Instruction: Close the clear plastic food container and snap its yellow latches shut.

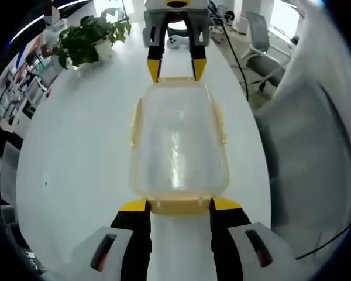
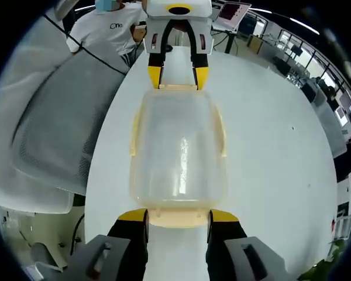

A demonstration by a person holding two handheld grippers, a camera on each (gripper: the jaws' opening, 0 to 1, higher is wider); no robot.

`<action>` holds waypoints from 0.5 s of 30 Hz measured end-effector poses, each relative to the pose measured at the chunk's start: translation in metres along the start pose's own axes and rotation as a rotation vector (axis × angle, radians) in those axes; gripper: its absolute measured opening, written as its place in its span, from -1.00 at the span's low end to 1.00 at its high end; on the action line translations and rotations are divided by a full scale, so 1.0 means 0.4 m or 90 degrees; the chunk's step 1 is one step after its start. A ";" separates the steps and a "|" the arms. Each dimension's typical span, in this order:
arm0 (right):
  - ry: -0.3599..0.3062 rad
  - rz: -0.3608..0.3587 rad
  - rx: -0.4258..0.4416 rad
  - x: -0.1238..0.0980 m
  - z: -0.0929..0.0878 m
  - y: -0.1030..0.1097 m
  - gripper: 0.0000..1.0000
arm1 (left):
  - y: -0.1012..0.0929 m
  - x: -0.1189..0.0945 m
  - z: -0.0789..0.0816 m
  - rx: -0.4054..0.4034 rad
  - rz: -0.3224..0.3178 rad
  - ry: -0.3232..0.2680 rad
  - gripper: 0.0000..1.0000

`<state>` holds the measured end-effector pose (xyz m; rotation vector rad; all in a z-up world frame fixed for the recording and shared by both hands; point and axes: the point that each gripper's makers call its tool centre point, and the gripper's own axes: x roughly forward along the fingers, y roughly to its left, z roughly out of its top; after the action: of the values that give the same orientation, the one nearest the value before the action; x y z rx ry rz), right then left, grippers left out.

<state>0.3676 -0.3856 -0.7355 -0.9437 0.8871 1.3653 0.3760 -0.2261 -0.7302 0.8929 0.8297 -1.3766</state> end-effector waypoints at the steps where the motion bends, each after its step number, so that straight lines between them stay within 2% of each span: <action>1: 0.000 -0.002 0.000 0.001 -0.002 -0.001 -0.27 | 0.001 0.002 0.000 -0.001 0.000 0.000 -0.27; 15: 0.008 0.001 -0.001 0.012 -0.014 -0.002 -0.27 | 0.001 0.019 0.000 -0.002 0.000 0.008 -0.27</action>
<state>0.3689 -0.3890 -0.7423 -0.9531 0.8961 1.3626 0.3765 -0.2294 -0.7368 0.9003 0.8411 -1.3709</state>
